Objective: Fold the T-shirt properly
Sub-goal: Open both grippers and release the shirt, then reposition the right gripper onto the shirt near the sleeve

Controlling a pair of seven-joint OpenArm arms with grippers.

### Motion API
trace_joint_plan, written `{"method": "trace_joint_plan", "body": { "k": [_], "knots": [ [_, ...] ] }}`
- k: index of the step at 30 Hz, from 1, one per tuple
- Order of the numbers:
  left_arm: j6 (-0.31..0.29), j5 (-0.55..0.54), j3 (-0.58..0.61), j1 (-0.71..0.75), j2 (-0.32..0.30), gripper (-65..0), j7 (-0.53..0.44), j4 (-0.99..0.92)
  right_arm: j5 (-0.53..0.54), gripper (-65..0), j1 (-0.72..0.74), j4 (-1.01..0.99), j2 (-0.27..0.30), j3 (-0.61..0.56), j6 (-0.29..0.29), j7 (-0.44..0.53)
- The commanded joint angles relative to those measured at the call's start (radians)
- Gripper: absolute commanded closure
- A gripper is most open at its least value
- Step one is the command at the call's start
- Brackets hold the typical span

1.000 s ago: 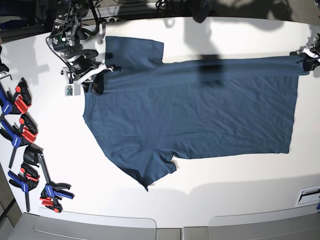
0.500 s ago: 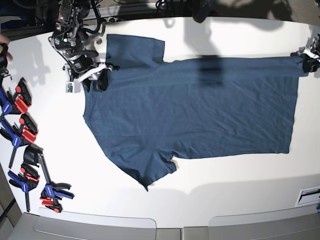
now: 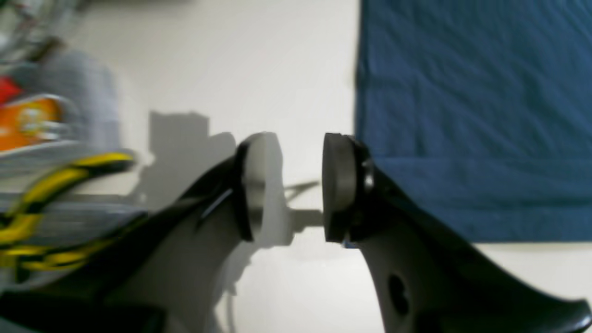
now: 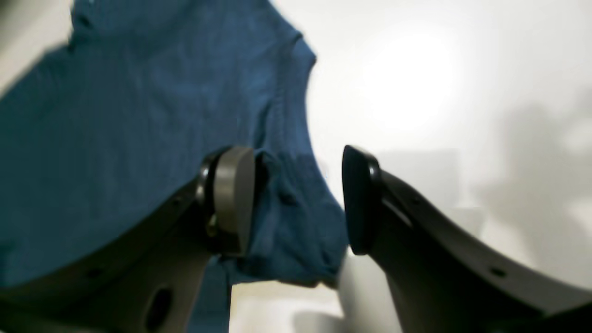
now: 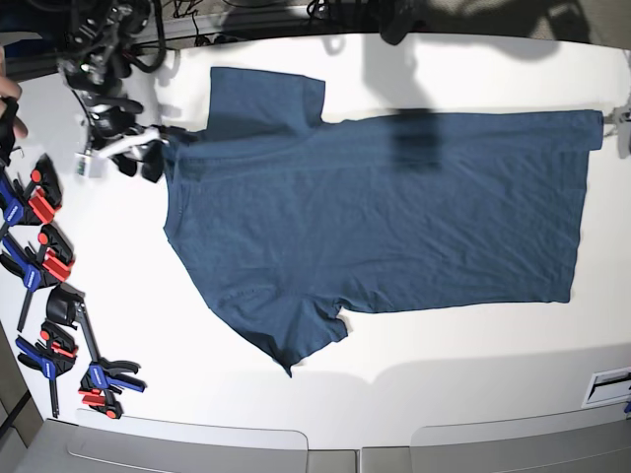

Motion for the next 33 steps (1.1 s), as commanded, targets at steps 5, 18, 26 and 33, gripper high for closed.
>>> {"method": "trace_joint_plan", "body": {
  "k": [5,18,26,33],
  "knots": [
    [0.002,-0.018,-0.140,-0.002,-0.029,-18.8,-0.028,0.045,0.183,-28.4,-0.079,0.031,0.011,0.117,0.026,-0.053],
    [0.001,-0.060,-0.198,-0.002,-0.045,-18.8,-0.024,0.049,0.372,-28.4,-0.311,0.030,0.008,0.047,0.102,-0.112],
    [0.001,-0.059,-0.198,-0.002,-0.045,-18.8,-0.020,0.049,0.269,-28.4,-0.313,0.029,-0.012,-0.127,0.079,-0.100],
    [0.001,-0.059,-0.198,-0.002,-0.045,-18.8,-0.020,0.049,0.243,-28.4,-0.316,0.028,-0.014,-0.188,0.047,-0.101]
  ]
}}
